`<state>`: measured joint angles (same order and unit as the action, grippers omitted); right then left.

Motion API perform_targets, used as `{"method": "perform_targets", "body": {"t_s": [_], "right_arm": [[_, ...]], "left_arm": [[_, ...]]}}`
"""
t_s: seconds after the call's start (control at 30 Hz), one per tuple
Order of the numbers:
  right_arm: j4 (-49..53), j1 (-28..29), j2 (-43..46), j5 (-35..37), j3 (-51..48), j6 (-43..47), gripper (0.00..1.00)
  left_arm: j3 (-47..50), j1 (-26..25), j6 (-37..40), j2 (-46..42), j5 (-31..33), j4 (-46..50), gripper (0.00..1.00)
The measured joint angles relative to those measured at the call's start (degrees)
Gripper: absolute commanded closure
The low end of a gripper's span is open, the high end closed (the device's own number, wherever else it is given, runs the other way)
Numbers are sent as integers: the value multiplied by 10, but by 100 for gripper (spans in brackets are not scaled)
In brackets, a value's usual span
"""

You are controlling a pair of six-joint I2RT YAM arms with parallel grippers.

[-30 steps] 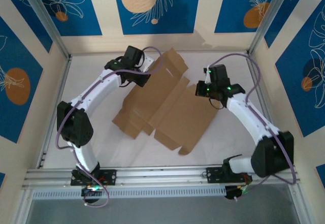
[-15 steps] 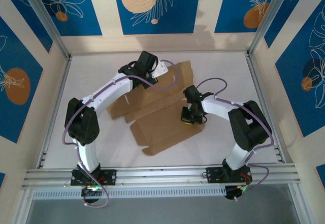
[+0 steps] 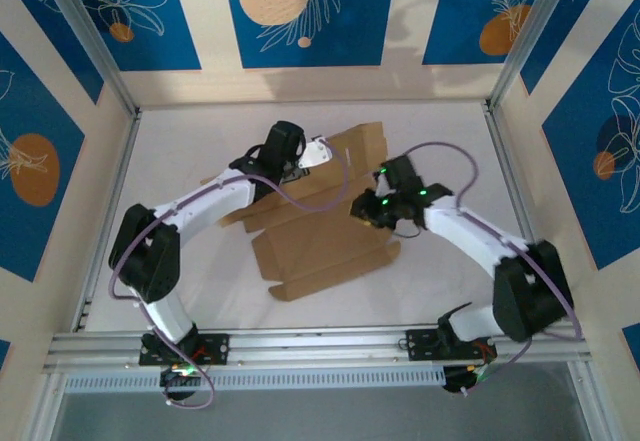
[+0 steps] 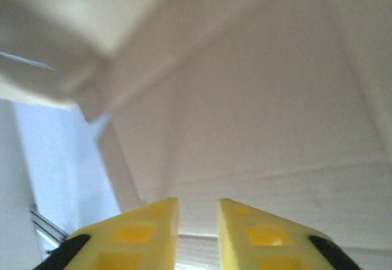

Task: Fold the paper box

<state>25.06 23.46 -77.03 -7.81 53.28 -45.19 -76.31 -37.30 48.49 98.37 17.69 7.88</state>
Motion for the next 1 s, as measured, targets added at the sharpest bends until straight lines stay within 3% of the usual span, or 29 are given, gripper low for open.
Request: {"method": "perform_targets", "body": {"t_s": [0.13, 0.27, 0.47, 1.0], "right_arm": [[57, -78, 39, -2, 87, 13, 55], [132, -125, 3, -6, 214, 29, 42], [216, -125, -64, -11, 336, 50, 41], [334, -116, -150, -14, 422, 80, 43]], "left_arm": [[41, -10, 37, -21, 2, -65, 100], [91, -34, 93, -37, 14, -142, 100], [134, -60, 158, -43, 19, -203, 100], [170, -70, 192, -72, 19, -256, 100]]}}
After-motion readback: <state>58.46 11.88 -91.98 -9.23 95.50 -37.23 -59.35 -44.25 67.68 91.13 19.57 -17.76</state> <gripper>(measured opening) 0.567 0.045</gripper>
